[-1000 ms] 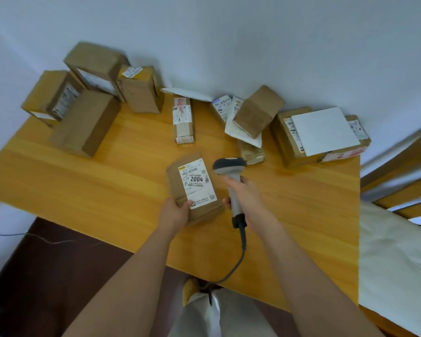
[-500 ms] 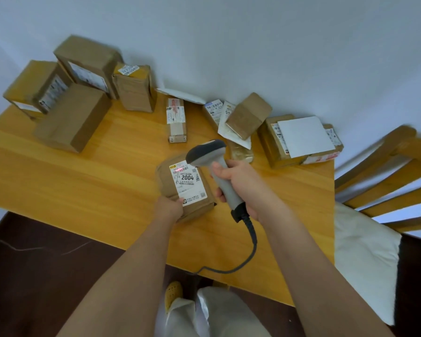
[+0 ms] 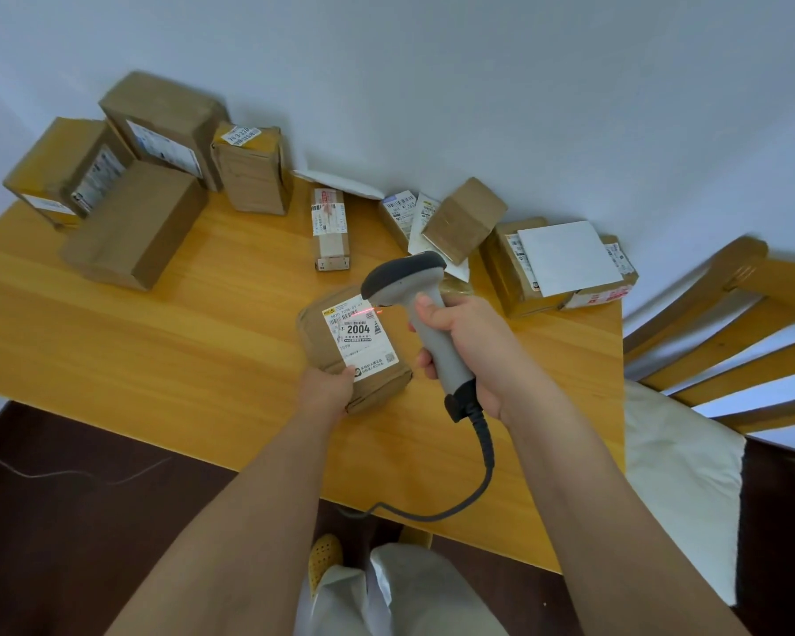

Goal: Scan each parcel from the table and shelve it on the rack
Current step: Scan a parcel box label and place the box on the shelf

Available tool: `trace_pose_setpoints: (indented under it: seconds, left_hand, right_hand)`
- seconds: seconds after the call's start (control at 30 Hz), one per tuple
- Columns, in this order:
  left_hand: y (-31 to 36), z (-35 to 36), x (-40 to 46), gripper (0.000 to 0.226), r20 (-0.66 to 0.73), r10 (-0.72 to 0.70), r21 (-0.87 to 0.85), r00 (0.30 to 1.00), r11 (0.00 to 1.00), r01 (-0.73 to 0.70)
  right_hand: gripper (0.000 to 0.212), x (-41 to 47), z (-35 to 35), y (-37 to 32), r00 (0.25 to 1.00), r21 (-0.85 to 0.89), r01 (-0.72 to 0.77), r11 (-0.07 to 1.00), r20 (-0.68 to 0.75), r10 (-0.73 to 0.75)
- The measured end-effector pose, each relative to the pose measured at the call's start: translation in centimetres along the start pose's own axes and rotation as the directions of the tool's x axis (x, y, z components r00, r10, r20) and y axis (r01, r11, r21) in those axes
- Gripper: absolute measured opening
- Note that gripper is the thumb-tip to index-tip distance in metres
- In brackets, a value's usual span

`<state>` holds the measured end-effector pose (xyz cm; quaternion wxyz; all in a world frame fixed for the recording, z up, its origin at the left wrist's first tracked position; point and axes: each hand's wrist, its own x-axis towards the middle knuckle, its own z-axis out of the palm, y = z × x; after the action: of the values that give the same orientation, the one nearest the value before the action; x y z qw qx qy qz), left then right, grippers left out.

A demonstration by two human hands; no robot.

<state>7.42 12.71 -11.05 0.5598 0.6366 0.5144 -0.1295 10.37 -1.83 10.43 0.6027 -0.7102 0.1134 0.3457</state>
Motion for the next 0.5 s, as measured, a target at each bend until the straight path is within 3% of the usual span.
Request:
trace_pose_setpoints:
  seconds: [0.13,0.2,0.33,0.5]
  left_hand:
    - [-0.6,-0.2,0.1,0.097,0.000,-0.133,-0.087,0.991,0.987,0.133]
    - [-0.9,-0.2,-0.4,0.104,0.085,-0.200,-0.089,0.976,0.974,0.207]
    - [-1.2,0.3,-0.6,0.076,0.284,-0.222,-0.183,0.933,0.942,0.281]
    - [-0.8,0.8,-0.6,0.055,0.267,-0.155,-0.360,0.951,0.899,0.248]
  right_hand:
    - [0.029,-0.5,-0.2,-0.3,1.000,0.019,-0.006,1.000,-0.005,0.006]
    - [0.031,-0.8,-0.3,-0.5,1.000,0.015,-0.005,1.000,-0.003,0.005]
    - [0.034,-1.3,-0.4,-0.8,1.000,-0.012,0.014,1.000,0.003,-0.014]
    - [0.032,-1.9,-0.2,-1.1,0.999,-0.035,0.037,0.999,-0.003,-0.037]
